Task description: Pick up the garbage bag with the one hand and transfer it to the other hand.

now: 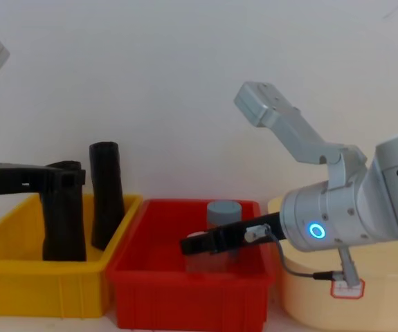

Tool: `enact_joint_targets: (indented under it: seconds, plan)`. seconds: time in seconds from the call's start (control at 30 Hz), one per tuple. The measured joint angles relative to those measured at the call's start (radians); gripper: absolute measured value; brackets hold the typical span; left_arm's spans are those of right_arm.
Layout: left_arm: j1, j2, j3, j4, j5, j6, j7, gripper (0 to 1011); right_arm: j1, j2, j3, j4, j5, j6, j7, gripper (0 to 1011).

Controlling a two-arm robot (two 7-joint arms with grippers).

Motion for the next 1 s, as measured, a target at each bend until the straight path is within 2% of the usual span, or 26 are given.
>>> enact_joint_targets:
  seconds: [0.23,0.6,0.8,1.0]
  plan:
    - [0.007,-0.001,-0.01,-0.031,0.013,-0.021,0.014,353,-0.014,0.004,0.015,-0.038,0.0,-0.026,-0.002,650]
    - [0.01,-0.013,-0.039,-0.117,0.023,-0.07,0.03,353,-0.049,0.021,0.07,-0.163,0.002,-0.083,-0.032,650]
    - [-0.01,-0.029,-0.049,-0.155,0.017,-0.092,0.023,352,-0.071,0.041,0.108,-0.249,-0.005,-0.103,-0.059,650]
    - [-0.056,-0.058,-0.044,-0.178,-0.006,-0.115,-0.006,352,-0.098,0.07,0.157,-0.347,-0.022,-0.111,-0.099,650]
